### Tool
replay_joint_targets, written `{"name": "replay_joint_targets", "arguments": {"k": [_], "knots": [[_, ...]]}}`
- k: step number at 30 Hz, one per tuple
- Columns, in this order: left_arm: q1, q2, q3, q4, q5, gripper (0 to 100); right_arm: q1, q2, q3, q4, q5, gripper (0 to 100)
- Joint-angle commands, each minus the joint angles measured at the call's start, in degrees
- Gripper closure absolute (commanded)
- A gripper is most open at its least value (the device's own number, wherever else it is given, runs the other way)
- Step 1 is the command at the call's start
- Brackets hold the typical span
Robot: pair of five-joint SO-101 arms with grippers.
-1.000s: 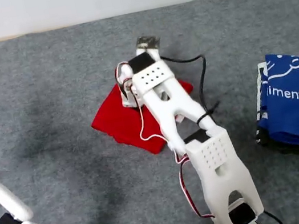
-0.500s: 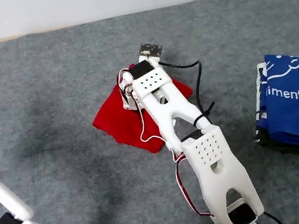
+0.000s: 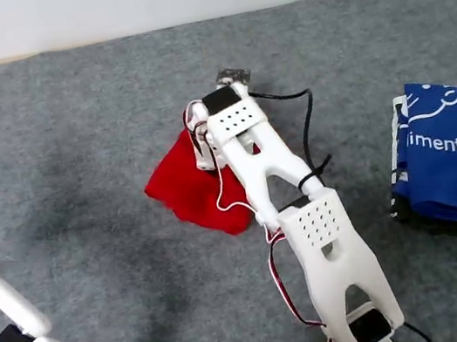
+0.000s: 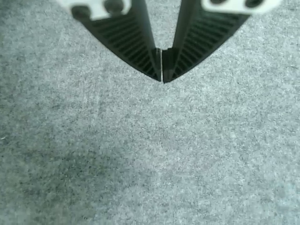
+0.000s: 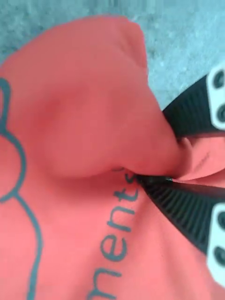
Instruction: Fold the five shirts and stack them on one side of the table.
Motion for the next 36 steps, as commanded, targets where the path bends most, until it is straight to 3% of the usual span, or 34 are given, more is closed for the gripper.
{"name": "replay_joint_targets", "arguments": {"k": [1,11,21,28,36], "knots": [[0.6,-2.9,-0.1,-0.5,-0.3,99,2.6,-2.7,-6.2,6.2,4.3,98.9],[0.6,-3.2,-0.1,-0.4,-0.2,99,6.0,-19.2,-4.3,6.2,16.6,98.9],[0.7,-3.2,-0.2,-0.4,-0.1,99,7.9,-50.2,20.9,6.2,28.3,98.9],[0.7,-2.8,-0.2,-0.4,-0.1,99,20.7,-69.5,31.5,6.2,40.7,98.9],[0.7,-3.2,-0.2,-0.4,-0.1,99,34.8,-79.7,40.4,6.1,49.6,98.9]]}}
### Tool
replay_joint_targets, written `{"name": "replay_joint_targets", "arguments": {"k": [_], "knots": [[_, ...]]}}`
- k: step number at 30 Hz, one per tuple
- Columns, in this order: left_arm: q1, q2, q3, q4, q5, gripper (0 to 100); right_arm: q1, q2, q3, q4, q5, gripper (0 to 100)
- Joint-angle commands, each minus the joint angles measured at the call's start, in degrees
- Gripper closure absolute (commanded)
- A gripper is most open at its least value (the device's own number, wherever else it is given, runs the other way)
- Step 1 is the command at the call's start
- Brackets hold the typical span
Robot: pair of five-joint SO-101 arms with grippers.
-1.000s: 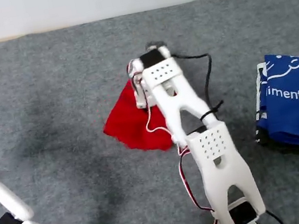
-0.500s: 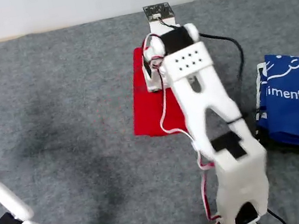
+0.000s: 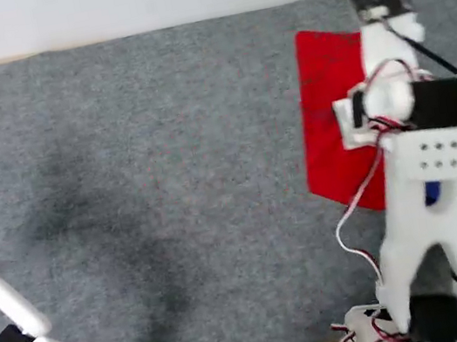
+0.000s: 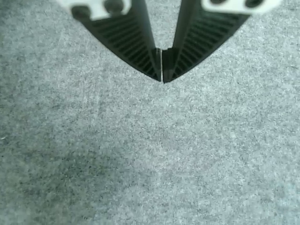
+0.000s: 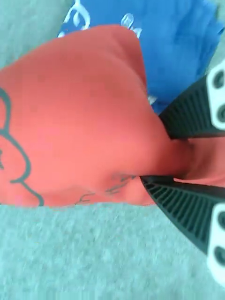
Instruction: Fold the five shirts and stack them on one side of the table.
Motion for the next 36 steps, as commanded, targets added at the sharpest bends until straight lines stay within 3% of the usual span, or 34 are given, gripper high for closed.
{"name": "replay_joint_targets", "arguments": {"k": [1,16,30,36], "knots": [[0.7,-3.2,-0.2,-0.4,-0.1,99,5.7,-4.9,1.3,2.2,3.4,98.9],[0.7,-2.8,-0.5,-1.3,-0.4,99,19.9,-6.0,1.7,1.4,15.4,98.9],[0.7,-2.7,-0.5,-1.3,-0.4,99,24.2,-5.9,18.9,-25.0,20.6,98.9],[0.7,-2.7,-0.5,-1.3,-0.4,99,27.0,-0.6,21.2,-30.3,21.6,98.9]]}}
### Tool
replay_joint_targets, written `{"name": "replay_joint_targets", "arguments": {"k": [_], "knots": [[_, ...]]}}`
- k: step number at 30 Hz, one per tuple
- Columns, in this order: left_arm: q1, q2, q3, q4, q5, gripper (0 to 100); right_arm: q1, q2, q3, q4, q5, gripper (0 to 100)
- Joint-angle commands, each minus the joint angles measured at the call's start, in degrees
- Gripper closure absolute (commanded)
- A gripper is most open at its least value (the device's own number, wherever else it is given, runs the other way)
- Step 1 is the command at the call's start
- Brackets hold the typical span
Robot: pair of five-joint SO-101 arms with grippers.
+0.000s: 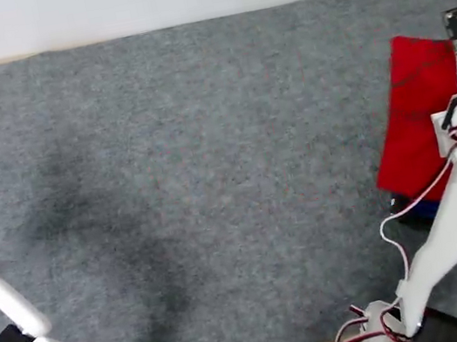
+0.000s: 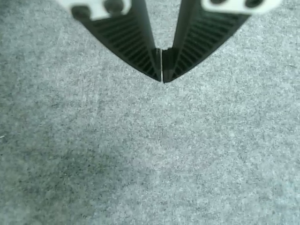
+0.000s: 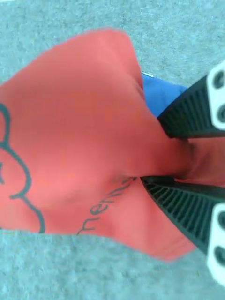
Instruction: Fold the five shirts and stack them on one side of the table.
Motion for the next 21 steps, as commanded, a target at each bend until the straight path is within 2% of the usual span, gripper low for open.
{"name": "replay_joint_targets", "arguments": {"k": [1,11,17,21], "knots": [[0.7,-2.7,-0.5,-0.9,-0.4,99,2.8,3.6,-1.1,-3.7,0.6,98.9],[0.7,-2.7,-0.5,-0.9,-0.4,99,7.0,20.7,-11.6,-5.1,1.9,96.9],[0.7,-2.6,-0.5,-0.9,-0.4,99,7.3,25.0,-20.5,-5.1,3.1,75.0],[0.7,-2.6,-0.5,-0.9,-0.5,99,7.3,26.1,-23.4,-5.1,3.5,72.6]]}}
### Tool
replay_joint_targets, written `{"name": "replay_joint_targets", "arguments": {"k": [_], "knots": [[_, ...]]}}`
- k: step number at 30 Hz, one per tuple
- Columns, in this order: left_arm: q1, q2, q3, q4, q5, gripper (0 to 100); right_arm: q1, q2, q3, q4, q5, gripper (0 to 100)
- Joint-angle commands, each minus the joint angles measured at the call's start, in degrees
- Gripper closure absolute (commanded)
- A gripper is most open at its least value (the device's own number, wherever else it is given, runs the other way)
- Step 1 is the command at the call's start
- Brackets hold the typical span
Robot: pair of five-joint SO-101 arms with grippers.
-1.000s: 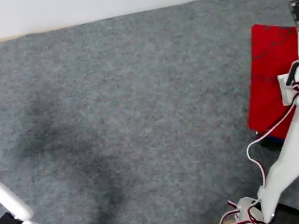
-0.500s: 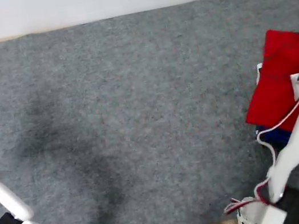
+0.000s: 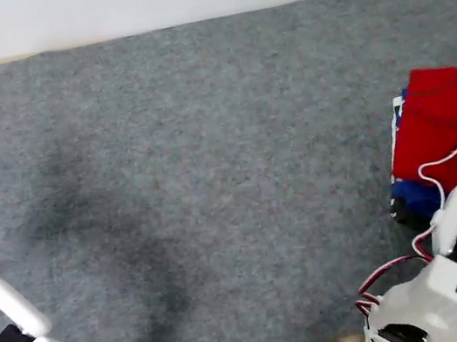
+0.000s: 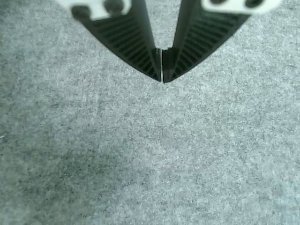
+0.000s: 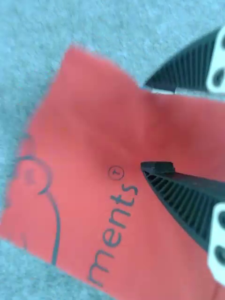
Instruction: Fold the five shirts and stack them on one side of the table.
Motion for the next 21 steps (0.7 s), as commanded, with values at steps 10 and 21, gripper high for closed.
{"name": "replay_joint_targets", "arguments": {"k": [10,21], "knots": [[0.7,-2.6,-0.5,-0.9,-0.5,99,-1.7,-6.3,-11.3,16.5,2.3,78.5],[0.7,-2.7,-0.5,-0.9,-0.5,99,4.4,6.7,-11.0,25.6,2.7,98.6]]}}
